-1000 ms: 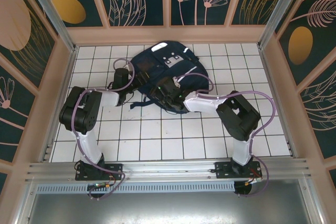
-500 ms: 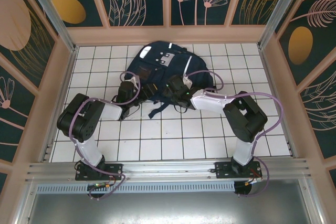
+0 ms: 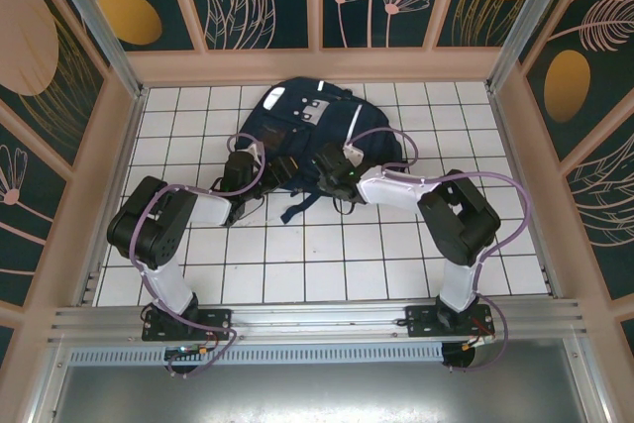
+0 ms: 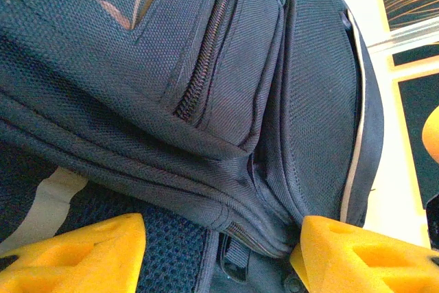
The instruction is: Pack books, pencil case, and school supplies into a backpack
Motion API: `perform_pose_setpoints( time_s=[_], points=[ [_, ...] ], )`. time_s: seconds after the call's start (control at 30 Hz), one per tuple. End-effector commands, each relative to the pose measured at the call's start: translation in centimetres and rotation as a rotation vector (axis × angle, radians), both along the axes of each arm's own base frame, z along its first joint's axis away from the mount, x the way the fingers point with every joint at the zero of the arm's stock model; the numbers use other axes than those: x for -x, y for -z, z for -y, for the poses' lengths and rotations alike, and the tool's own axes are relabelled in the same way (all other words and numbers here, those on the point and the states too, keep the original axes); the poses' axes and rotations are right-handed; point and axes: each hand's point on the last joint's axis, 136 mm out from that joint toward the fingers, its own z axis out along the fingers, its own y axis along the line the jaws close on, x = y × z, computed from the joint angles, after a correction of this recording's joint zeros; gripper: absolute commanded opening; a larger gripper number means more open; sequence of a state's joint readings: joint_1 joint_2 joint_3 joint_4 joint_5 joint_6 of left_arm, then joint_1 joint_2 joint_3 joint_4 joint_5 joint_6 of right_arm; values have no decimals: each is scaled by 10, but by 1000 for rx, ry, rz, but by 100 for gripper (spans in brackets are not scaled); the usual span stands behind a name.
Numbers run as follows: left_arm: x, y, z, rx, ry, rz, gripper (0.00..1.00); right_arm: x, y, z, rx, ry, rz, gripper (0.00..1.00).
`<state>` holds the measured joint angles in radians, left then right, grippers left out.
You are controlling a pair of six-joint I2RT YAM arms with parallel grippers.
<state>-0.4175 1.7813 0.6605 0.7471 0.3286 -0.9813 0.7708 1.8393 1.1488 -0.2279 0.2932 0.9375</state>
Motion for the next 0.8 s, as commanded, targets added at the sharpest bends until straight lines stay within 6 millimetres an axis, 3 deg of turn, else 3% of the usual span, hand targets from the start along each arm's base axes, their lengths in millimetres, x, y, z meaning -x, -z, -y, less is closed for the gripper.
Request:
perform_pose_setpoints(
  time_s=[0.0,0.1,0.33,0.47,0.5,0.6,0.67,0.77],
  points=[
    [8,29,-9,-60,-16,-98,62,-7,-9,30,72,-2,22,9],
    [3,33,-20,-52,-39,-113,62,-6,-20,36,30,-47,16,0],
    [-16,28,-47,-100,-98,-91,62,-3,-43,64,58,-142,24,0],
    [-25,25,-58,-133,-120,-83,62,-5,-49,89,156,-201,23,0],
    [-27,24,-59,-138,-124,-81,62,-11,-51,106,181,-175,22,0],
    [-37,25,-61,-164,-129,-77,63,-17,-52,128,206,-167,12,0],
    [-45,27,-61,-172,-132,-81,63,-18,-53,127,168,-192,2,0],
    [-58,25,-57,-161,-131,-77,64,-10,-54,102,57,-276,-9,0]
  ],
)
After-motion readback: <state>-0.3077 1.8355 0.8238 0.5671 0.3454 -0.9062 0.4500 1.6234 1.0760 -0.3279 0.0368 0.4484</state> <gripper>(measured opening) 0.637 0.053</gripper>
